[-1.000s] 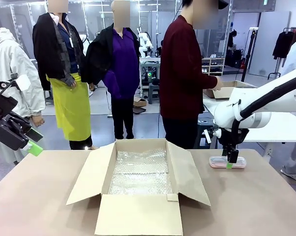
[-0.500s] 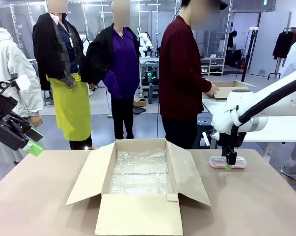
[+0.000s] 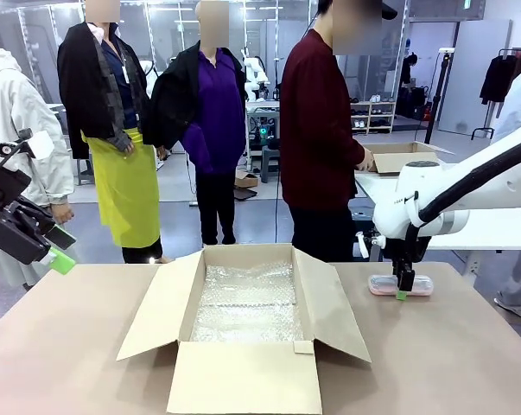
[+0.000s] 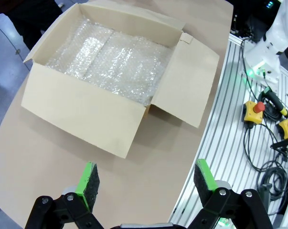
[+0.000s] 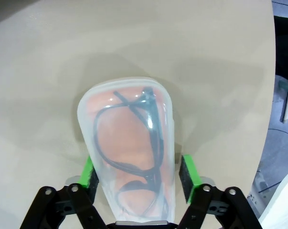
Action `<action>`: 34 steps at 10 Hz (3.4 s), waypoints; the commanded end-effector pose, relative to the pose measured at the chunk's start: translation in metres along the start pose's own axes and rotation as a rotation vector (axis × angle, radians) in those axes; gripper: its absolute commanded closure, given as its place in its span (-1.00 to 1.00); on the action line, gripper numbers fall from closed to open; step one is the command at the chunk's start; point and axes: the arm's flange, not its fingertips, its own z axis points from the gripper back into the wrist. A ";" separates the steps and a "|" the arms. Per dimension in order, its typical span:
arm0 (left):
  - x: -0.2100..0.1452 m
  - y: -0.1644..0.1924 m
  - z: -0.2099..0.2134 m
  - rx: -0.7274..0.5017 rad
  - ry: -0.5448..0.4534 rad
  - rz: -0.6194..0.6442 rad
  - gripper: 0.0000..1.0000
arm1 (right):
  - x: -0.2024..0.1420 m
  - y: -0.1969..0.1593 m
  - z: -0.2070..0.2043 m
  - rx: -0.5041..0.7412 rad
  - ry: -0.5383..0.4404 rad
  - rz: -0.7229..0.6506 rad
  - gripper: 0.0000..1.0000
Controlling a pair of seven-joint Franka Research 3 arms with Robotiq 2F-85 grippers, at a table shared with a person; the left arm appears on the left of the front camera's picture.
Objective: Pack the glasses set securely to prepare it for shipping.
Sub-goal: Place the Glasses case inside the Package Box.
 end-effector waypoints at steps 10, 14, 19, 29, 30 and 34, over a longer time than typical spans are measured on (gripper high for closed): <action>0.000 0.000 0.001 -0.003 -0.012 -0.009 -1.00 | 0.017 0.031 0.107 -0.065 0.042 -0.024 0.88; 0.000 0.000 0.001 -0.003 -0.012 -0.009 -1.00 | 0.026 0.091 0.174 -0.027 0.076 -0.041 0.88; 0.000 0.000 0.001 -0.003 -0.012 -0.009 -1.00 | 0.028 0.100 0.187 -0.025 0.051 -0.005 0.88; 0.000 0.000 0.001 -0.003 -0.012 -0.009 -1.00 | 0.160 0.134 0.237 -0.006 0.004 0.170 -0.28; 0.000 0.000 0.001 -0.003 -0.012 -0.009 -1.00 | 0.192 0.140 0.241 -0.018 -0.006 0.201 -0.28; 0.000 0.000 0.001 -0.003 -0.012 -0.009 -1.00 | 0.321 0.151 0.219 -0.032 0.018 0.272 -0.28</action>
